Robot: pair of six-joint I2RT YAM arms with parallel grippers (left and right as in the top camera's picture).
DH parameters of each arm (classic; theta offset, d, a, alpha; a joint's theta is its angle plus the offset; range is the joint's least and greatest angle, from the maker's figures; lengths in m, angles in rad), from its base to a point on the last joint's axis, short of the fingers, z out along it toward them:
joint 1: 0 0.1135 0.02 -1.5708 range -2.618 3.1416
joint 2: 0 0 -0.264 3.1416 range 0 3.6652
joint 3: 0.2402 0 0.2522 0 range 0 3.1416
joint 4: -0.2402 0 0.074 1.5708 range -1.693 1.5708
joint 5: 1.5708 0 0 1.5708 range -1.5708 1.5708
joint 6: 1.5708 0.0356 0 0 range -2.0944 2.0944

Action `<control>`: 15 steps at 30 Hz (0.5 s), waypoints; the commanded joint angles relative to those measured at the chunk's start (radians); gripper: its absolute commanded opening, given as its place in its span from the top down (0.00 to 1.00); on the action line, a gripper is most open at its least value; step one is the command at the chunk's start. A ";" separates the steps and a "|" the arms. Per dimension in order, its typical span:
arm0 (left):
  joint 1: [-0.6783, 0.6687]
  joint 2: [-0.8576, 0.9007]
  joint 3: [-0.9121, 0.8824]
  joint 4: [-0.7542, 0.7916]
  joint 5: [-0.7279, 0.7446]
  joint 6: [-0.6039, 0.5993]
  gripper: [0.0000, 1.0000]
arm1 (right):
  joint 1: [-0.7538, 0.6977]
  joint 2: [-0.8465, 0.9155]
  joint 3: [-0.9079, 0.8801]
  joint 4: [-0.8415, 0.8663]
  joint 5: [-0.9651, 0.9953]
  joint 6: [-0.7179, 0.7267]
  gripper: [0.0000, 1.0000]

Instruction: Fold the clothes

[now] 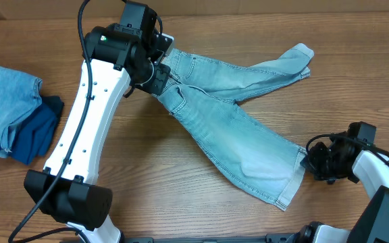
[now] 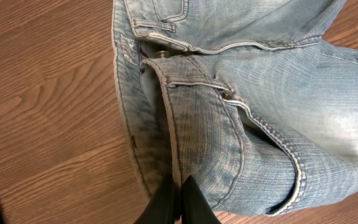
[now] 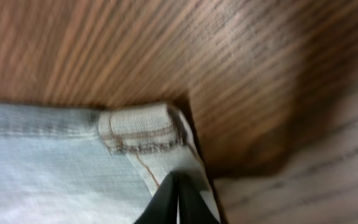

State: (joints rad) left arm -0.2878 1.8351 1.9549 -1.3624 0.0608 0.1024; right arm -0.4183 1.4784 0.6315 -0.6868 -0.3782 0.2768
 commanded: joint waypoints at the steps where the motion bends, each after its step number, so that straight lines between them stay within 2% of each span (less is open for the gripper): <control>1: 0.008 -0.024 0.011 0.004 -0.020 -0.028 0.96 | -0.002 0.000 -0.011 0.063 -0.034 0.011 0.96; 5: 0.008 -0.024 0.011 0.004 -0.020 -0.028 0.92 | -0.002 0.021 -0.011 0.158 0.081 0.033 0.96; 7: 0.008 -0.024 0.011 -0.002 -0.020 -0.028 0.77 | -0.003 0.047 -0.011 0.227 0.143 0.081 0.96; 9: 0.008 -0.024 0.011 -0.003 -0.020 -0.028 0.70 | -0.004 0.079 -0.007 0.333 0.172 0.096 0.96; 11: 0.008 -0.024 0.011 -0.003 -0.020 -0.028 0.68 | -0.004 0.080 0.018 0.365 0.216 0.109 0.96; 15: 0.008 -0.024 0.011 -0.006 -0.020 -0.028 0.66 | -0.004 0.081 0.162 0.324 0.248 0.117 0.96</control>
State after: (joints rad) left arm -0.2871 1.8347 1.9549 -1.3659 0.0475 0.0799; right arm -0.4183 1.5536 0.6792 -0.3519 -0.2123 0.3759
